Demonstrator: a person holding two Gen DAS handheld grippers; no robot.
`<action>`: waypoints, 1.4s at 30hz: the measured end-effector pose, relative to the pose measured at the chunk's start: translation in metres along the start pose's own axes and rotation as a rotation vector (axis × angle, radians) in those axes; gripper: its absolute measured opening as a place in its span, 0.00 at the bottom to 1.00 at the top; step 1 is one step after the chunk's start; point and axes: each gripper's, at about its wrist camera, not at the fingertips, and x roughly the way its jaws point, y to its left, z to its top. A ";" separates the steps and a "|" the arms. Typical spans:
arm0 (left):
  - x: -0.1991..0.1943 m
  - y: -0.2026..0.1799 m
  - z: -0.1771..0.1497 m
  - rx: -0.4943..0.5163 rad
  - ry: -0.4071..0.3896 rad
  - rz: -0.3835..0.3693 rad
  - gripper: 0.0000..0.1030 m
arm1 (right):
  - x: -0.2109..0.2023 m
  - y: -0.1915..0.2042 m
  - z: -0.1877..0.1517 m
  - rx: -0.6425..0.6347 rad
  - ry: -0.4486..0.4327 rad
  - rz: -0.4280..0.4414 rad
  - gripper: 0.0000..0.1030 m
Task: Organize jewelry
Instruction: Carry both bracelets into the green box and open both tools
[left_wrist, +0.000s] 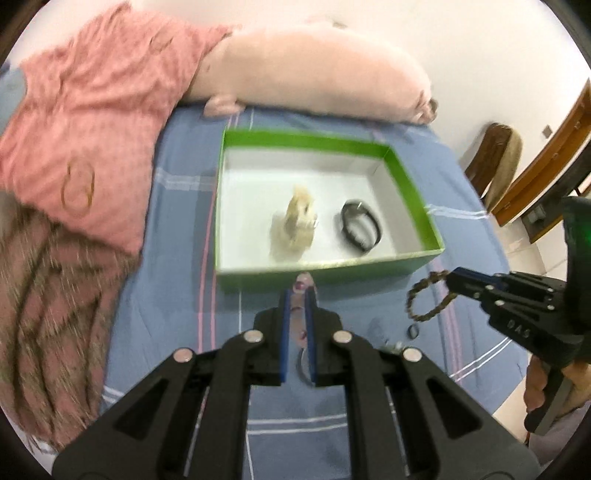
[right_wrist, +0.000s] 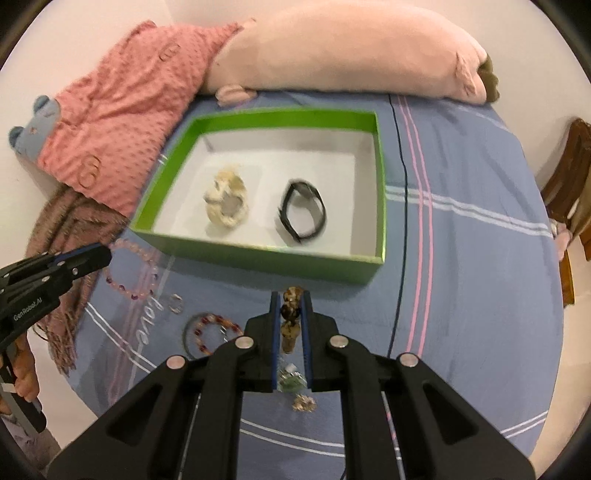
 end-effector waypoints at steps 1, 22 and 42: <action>-0.003 -0.002 0.006 0.007 -0.012 -0.002 0.08 | -0.004 0.002 0.006 -0.010 -0.016 0.000 0.10; 0.076 -0.006 0.066 -0.008 -0.021 0.160 0.08 | 0.069 0.013 0.088 -0.063 -0.029 -0.163 0.10; 0.119 0.000 0.070 -0.006 0.071 0.214 0.08 | 0.128 0.006 0.088 -0.043 0.080 -0.212 0.10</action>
